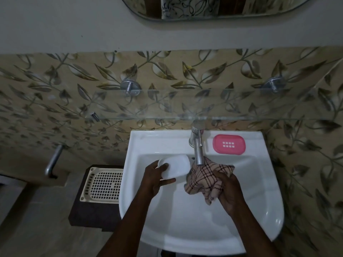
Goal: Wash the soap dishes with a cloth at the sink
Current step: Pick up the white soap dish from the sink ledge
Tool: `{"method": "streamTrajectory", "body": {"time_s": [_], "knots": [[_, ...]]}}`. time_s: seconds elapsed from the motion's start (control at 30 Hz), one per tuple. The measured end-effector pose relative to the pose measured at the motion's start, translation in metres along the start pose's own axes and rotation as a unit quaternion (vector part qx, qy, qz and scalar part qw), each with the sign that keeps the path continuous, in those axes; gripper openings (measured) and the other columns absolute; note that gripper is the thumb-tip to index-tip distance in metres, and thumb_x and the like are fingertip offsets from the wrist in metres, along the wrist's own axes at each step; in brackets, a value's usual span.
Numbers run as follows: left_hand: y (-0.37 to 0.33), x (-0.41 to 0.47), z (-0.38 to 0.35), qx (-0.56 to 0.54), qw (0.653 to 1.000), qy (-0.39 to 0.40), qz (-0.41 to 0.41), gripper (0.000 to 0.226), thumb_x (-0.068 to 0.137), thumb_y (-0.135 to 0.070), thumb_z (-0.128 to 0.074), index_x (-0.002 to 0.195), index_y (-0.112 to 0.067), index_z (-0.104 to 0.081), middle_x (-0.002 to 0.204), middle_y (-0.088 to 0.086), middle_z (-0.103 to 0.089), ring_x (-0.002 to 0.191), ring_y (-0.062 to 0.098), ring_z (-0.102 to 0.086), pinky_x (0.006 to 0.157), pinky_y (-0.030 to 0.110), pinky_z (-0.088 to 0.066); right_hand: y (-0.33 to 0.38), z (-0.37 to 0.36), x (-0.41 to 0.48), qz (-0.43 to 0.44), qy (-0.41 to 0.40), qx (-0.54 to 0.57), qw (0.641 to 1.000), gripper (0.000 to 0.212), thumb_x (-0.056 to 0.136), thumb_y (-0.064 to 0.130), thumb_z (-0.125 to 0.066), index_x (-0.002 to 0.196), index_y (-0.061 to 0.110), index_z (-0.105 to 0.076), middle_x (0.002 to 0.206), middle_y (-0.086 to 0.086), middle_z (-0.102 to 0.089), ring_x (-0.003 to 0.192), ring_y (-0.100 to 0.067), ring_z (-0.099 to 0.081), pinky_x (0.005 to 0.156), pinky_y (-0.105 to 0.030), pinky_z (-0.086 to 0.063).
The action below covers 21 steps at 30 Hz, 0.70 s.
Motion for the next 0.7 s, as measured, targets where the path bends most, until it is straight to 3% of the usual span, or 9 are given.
{"method": "streamTrajectory", "body": {"time_s": [0.13, 0.3, 0.33, 0.4, 0.47, 0.53, 0.7], "knots": [[0.001, -0.011, 0.0, 0.021, 0.999, -0.012, -0.026, 0.03, 0.082, 0.011, -0.063, 0.105, -0.006, -0.067, 0.114, 0.021, -0.066, 0.097, 0.04, -0.066, 0.072, 0.05, -0.062, 0.006, 0.002, -0.003, 0.017, -0.016, 0.009, 1.0, 0.03, 0.094, 0.003, -0.048, 0.116, -0.015, -0.057, 0.08, -0.031, -0.068, 0.05, -0.03, -0.064, 0.046, -0.034, -0.052], [-0.009, -0.027, -0.006, 0.129, 0.984, -0.051, -0.115, 0.039, 0.078, 0.012, -0.056, 0.114, 0.001, -0.067, 0.112, 0.023, -0.068, 0.102, 0.042, -0.066, 0.071, 0.049, -0.063, 0.009, 0.001, -0.009, 0.02, -0.02, 0.012, 1.0, 0.033, 0.093, 0.002, -0.049, 0.12, -0.017, -0.052, 0.103, -0.038, -0.06, 0.052, -0.029, -0.066, 0.047, -0.033, -0.054], [-0.017, -0.035, -0.008, 0.196, 0.963, -0.073, -0.169, 0.037, 0.079, 0.009, -0.057, 0.113, 0.0, -0.069, 0.108, 0.02, -0.071, 0.1, 0.039, -0.068, 0.075, 0.049, -0.062, 0.009, 0.001, -0.011, 0.02, -0.02, 0.018, 0.999, 0.034, 0.093, 0.001, -0.049, 0.121, -0.017, -0.052, 0.108, -0.039, -0.059, 0.057, -0.03, -0.066, 0.051, -0.034, -0.056], [-0.031, -0.055, -0.017, 0.355, 0.881, -0.113, -0.291, 0.032, 0.081, 0.003, -0.062, 0.11, -0.006, -0.072, 0.106, 0.013, -0.075, 0.097, 0.032, -0.07, 0.083, 0.036, -0.058, 0.009, 0.001, -0.014, 0.018, -0.017, 0.033, 0.999, 0.034, 0.093, 0.0, -0.048, 0.123, -0.015, -0.052, 0.114, -0.038, -0.06, 0.072, -0.034, -0.067, 0.062, -0.039, -0.057], [-0.039, -0.076, -0.028, 0.429, 0.813, -0.118, -0.375, 0.035, 0.082, 0.0, -0.063, 0.114, -0.011, -0.072, 0.107, 0.006, -0.077, 0.097, 0.025, -0.071, 0.081, 0.02, -0.047, 0.009, -0.001, -0.018, 0.014, -0.01, 0.044, 0.999, 0.034, 0.093, -0.001, -0.048, 0.124, -0.015, -0.051, 0.108, -0.033, -0.063, 0.067, -0.032, -0.07, 0.056, -0.037, -0.058], [-0.041, -0.095, -0.034, 0.462, 0.781, -0.096, -0.41, 0.045, 0.08, 0.001, -0.063, 0.121, -0.015, -0.069, 0.11, 0.002, -0.076, 0.099, 0.022, -0.071, 0.08, 0.016, -0.047, 0.009, -0.002, -0.023, 0.016, -0.012, 0.047, 0.999, 0.034, 0.093, -0.002, -0.049, 0.124, -0.015, -0.052, 0.102, -0.028, -0.066, 0.062, -0.027, -0.072, 0.051, -0.033, -0.058], [-0.054, -0.139, -0.035, 0.475, 0.713, -0.067, -0.512, 0.062, 0.07, 0.016, -0.071, 0.128, -0.006, -0.065, 0.126, 0.009, -0.07, 0.113, 0.026, -0.069, 0.097, 0.028, -0.051, 0.016, -0.005, -0.035, 0.032, -0.024, 0.05, 0.998, 0.033, 0.093, -0.001, -0.05, 0.124, -0.011, -0.054, 0.105, -0.026, -0.067, 0.074, -0.028, -0.072, 0.058, -0.034, -0.06]]}}
Point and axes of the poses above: each hand's wrist, its own x-axis towards the middle knuckle, its own z-axis out of the back of the hand, y = z × x, the point moved 6 cm from there along x, towards the middle knuckle
